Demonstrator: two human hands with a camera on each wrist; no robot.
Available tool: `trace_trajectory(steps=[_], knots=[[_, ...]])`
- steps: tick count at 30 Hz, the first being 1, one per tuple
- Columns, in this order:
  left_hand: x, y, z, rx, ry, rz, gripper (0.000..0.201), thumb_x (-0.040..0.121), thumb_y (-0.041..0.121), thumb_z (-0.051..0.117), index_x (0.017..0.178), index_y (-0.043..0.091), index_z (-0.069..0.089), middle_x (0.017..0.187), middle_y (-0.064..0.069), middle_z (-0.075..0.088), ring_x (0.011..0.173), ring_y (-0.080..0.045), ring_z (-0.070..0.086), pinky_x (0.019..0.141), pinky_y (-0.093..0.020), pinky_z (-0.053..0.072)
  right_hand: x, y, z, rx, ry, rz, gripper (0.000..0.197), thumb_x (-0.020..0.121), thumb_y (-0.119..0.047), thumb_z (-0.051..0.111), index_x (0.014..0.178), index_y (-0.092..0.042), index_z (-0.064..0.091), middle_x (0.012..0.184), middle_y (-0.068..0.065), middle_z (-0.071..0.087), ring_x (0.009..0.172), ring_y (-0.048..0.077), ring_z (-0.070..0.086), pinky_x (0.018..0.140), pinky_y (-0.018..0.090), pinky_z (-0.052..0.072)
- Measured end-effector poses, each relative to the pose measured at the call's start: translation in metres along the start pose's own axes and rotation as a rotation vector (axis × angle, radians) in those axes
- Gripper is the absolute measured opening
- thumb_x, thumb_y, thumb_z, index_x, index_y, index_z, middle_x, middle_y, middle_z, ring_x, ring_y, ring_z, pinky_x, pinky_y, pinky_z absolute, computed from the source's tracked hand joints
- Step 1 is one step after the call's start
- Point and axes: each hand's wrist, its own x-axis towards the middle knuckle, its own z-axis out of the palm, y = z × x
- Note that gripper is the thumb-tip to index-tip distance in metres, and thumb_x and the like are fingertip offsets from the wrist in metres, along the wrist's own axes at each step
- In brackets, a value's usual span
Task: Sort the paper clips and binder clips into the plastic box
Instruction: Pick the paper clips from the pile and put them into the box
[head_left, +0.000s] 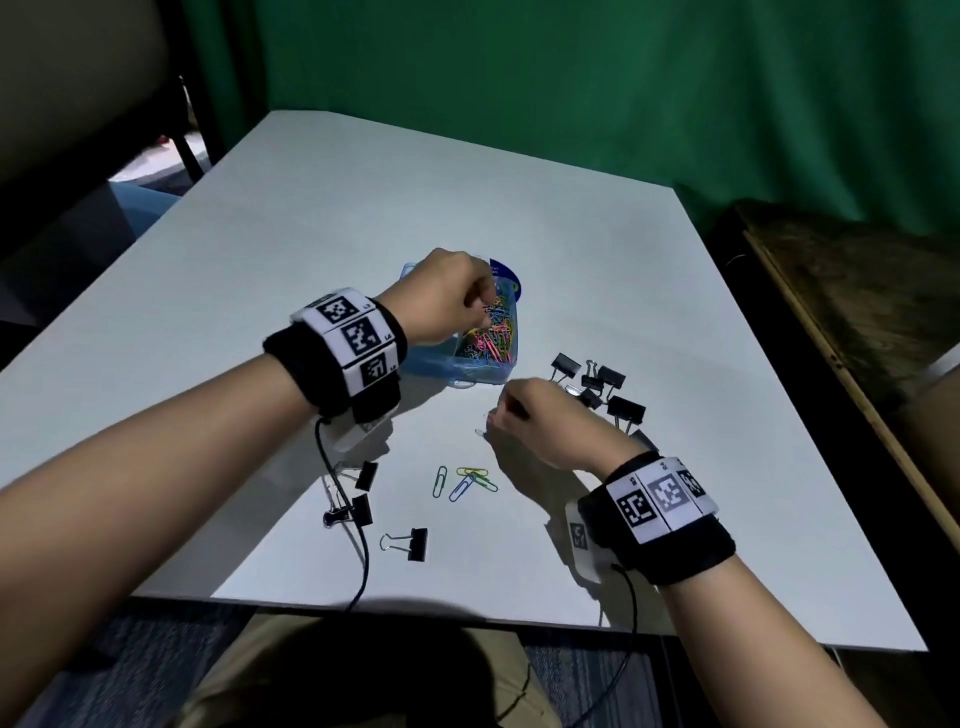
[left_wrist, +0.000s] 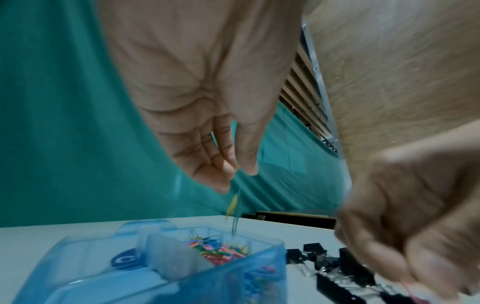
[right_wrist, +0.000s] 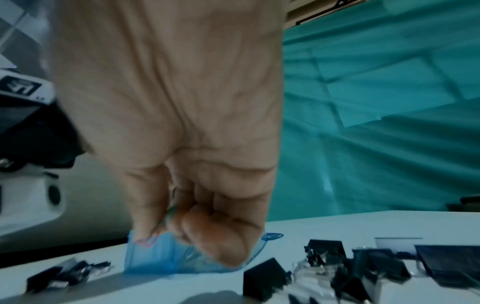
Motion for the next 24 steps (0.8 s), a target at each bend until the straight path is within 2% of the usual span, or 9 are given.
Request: trace_trajectory(steps=[2, 5, 9, 12, 15, 17, 20, 22, 24], knots=[[-0.001, -0.008, 0.0, 0.009, -0.002, -0.008, 0.009, 0.078, 0.013, 0.07, 0.086, 0.012, 0.068, 0.077, 0.0, 0.065, 0.074, -0.017, 0.058, 0.074, -0.031, 0.05, 0.007, -0.003, -0.011, 0.037, 0.135, -0.009, 0.018, 0.096, -0.017, 0.048, 0.081, -0.008, 0.054, 0.07, -0.001, 0.051, 0.063, 0.015, 0.047, 0.055, 0.031, 0.035], [-0.015, -0.009, 0.001, 0.095, -0.054, 0.016, 0.004, 0.077, 0.011, 0.064, 0.075, 0.012, 0.068, 0.067, 0.006, 0.062, 0.068, -0.015, 0.056, 0.066, -0.028, 0.047, 0.025, -0.011, -0.03, 0.082, 0.321, -0.043, 0.018, 0.096, -0.016, 0.048, 0.083, -0.006, 0.056, 0.075, 0.005, 0.057, 0.067, 0.02, 0.05, 0.059, 0.032, 0.038], [-0.046, -0.002, 0.011, 0.226, -0.39, -0.088, 0.026, 0.074, 0.036, 0.075, 0.071, 0.012, 0.067, 0.069, -0.002, 0.066, 0.065, -0.016, 0.059, 0.059, -0.025, 0.043, 0.052, -0.02, -0.039, 0.085, 0.39, -0.036, 0.015, 0.092, -0.015, 0.054, 0.09, -0.002, 0.06, 0.086, 0.01, 0.061, 0.079, 0.025, 0.053, 0.069, 0.034, 0.041], [-0.065, 0.002, 0.026, 0.315, -0.513, -0.116, 0.039, 0.069, 0.051, 0.075, 0.065, 0.014, 0.061, 0.069, -0.001, 0.065, 0.068, -0.021, 0.06, 0.059, -0.028, 0.044, 0.053, -0.02, -0.035, 0.035, 0.349, -0.007, 0.014, 0.085, -0.014, 0.063, 0.095, -0.004, 0.061, 0.091, 0.008, 0.059, 0.083, 0.024, 0.053, 0.069, 0.032, 0.041], [-0.078, 0.004, 0.04, 0.391, -0.57, -0.14, 0.05, 0.067, 0.054, 0.074, 0.055, 0.018, 0.042, 0.058, 0.005, 0.047, 0.057, -0.016, 0.047, 0.049, -0.025, 0.033, 0.033, -0.022, -0.02, -0.025, 0.196, 0.002, 0.006, 0.081, -0.011, 0.067, 0.086, -0.01, 0.063, 0.085, 0.005, 0.061, 0.08, 0.025, 0.058, 0.066, 0.029, 0.044], [-0.08, 0.005, 0.046, 0.397, -0.579, -0.153, 0.05, 0.067, 0.051, 0.076, 0.055, 0.021, 0.037, 0.058, 0.008, 0.041, 0.056, -0.016, 0.044, 0.048, -0.025, 0.03, 0.016, -0.025, -0.004, -0.104, 0.036, 0.018, 0.007, 0.079, -0.011, 0.068, 0.082, -0.014, 0.063, 0.082, 0.004, 0.06, 0.078, 0.023, 0.057, 0.064, 0.028, 0.041], [-0.076, 0.006, 0.049, 0.367, -0.556, -0.145, 0.047, 0.068, 0.039, 0.078, 0.057, 0.022, 0.036, 0.06, 0.009, 0.04, 0.071, -0.022, 0.05, 0.059, -0.028, 0.038, 0.0, -0.025, 0.019, -0.194, -0.163, 0.042, 0.016, 0.069, -0.009, 0.072, 0.078, -0.017, 0.061, 0.083, 0.005, 0.064, 0.08, 0.026, 0.061, 0.063, 0.031, 0.047], [-0.073, 0.006, 0.049, 0.352, -0.55, -0.132, 0.043, 0.07, 0.028, 0.078, 0.057, 0.021, 0.038, 0.062, 0.006, 0.043, 0.078, -0.025, 0.056, 0.064, -0.029, 0.041, -0.003, -0.025, 0.03, -0.213, -0.19, 0.033, 0.02, 0.068, -0.009, 0.073, 0.079, -0.017, 0.059, 0.089, 0.009, 0.066, 0.084, 0.028, 0.063, 0.064, 0.033, 0.047], [-0.072, 0.005, 0.049, 0.344, -0.551, -0.117, 0.035, 0.072, 0.023, 0.077, 0.06, 0.018, 0.044, 0.069, 0.002, 0.049, 0.086, -0.026, 0.061, 0.067, -0.029, 0.043, -0.003, -0.025, 0.036, -0.21, -0.152, 0.015, 0.013, 0.074, -0.006, 0.067, 0.084, -0.012, 0.062, 0.094, 0.015, 0.066, 0.088, 0.033, 0.062, 0.066, 0.034, 0.047]])
